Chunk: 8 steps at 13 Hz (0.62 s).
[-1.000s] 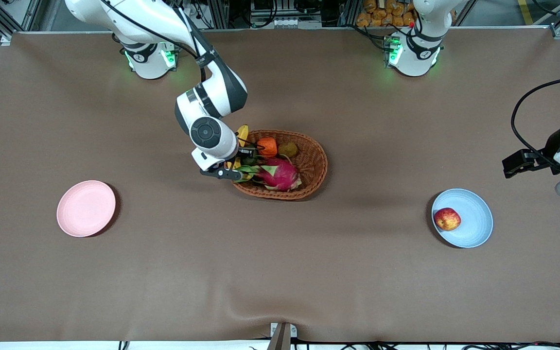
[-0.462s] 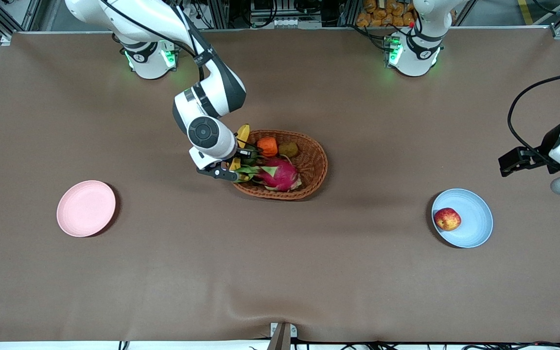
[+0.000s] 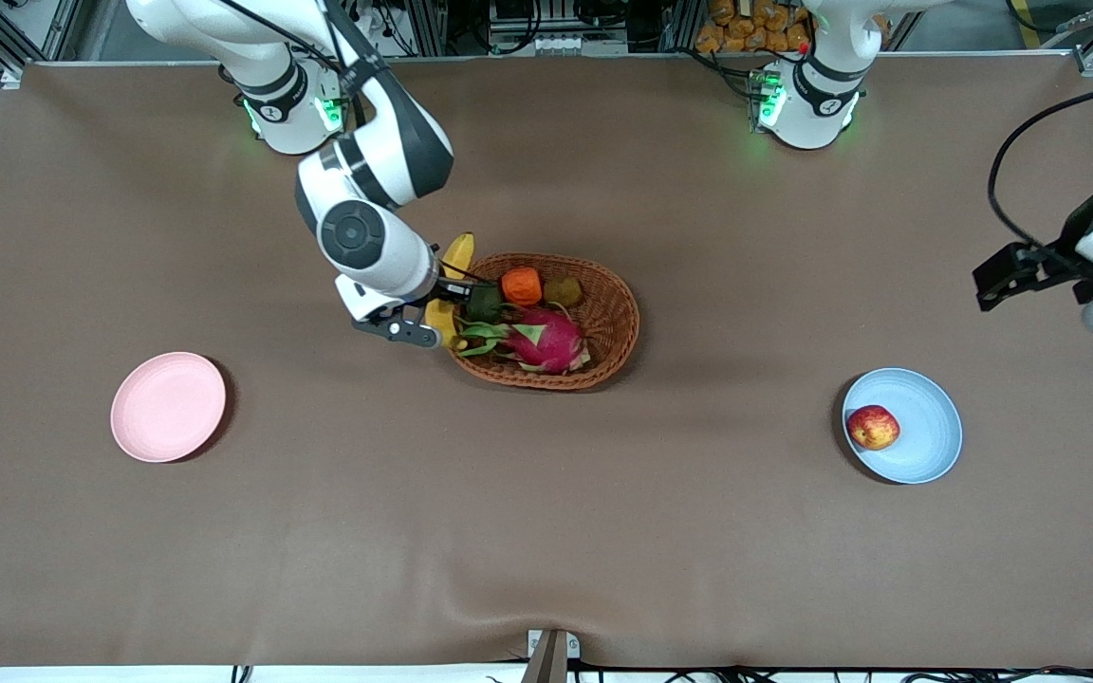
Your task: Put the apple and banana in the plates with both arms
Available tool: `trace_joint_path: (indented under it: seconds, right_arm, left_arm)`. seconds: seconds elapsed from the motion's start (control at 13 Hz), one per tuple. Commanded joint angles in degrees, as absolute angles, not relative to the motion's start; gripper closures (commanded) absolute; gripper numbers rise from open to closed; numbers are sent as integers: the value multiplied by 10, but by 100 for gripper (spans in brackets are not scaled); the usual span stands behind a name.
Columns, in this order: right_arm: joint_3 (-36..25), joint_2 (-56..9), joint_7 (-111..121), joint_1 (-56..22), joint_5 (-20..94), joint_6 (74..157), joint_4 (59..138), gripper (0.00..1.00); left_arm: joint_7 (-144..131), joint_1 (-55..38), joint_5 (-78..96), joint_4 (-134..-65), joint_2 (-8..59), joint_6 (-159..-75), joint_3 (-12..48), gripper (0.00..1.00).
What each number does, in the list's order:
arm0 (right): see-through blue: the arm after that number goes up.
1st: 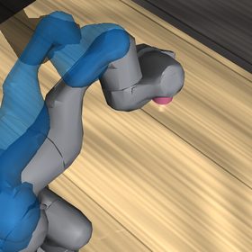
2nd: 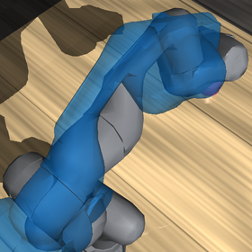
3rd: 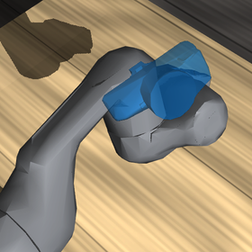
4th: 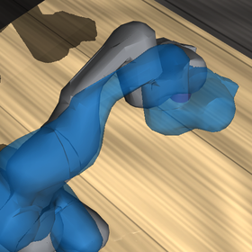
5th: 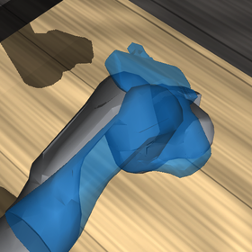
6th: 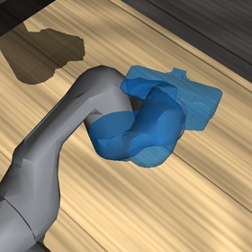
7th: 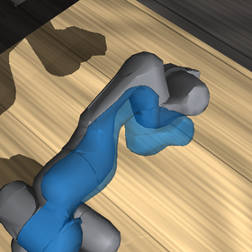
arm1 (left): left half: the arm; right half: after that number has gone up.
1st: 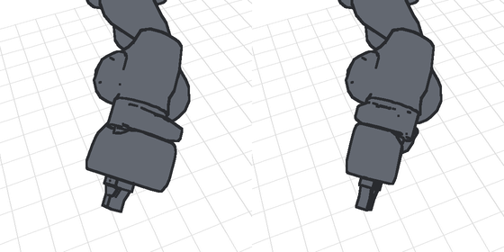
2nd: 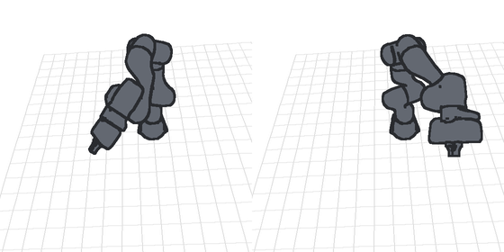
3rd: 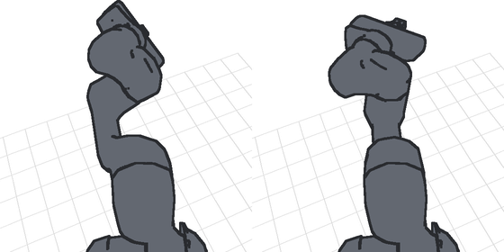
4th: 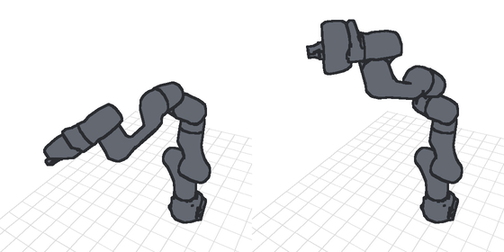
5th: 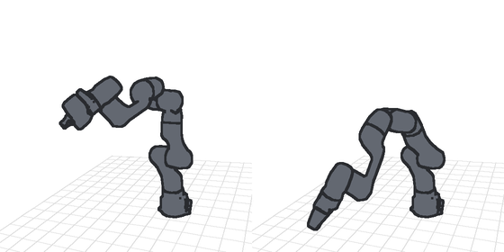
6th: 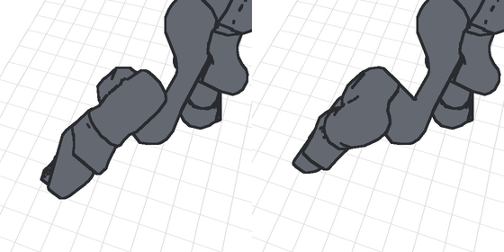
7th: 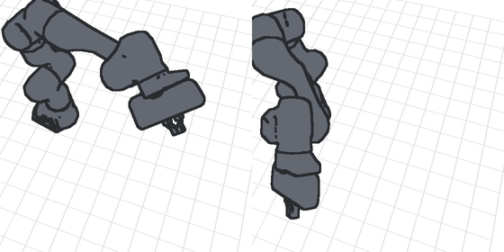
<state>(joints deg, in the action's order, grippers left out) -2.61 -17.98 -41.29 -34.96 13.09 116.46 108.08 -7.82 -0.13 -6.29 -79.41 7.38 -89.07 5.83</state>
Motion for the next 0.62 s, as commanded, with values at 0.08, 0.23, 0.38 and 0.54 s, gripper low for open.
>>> trace_joint_path:
  seconds: [0.08,0.23,0.38,0.54]
  right_arm:
    - [-38,-148,-419,-341,81,1139,1085,100]
    - [-54,-135,-415,-334,54,1111,1085,100]
    - [-68,-117,-413,-320,20,1062,1083,100]
    - [-70,-107,-409,-285,-24,1022,1079,100]
  left_arm:
    - [-55,-75,-19,-892,-12,-890,-51,0]
    - [-53,-76,-20,-915,-32,-896,-51,0]
    - [-49,-76,-24,-916,-40,-892,-52,0]
    - [-49,-76,-25,-917,-41,-884,-51,0]
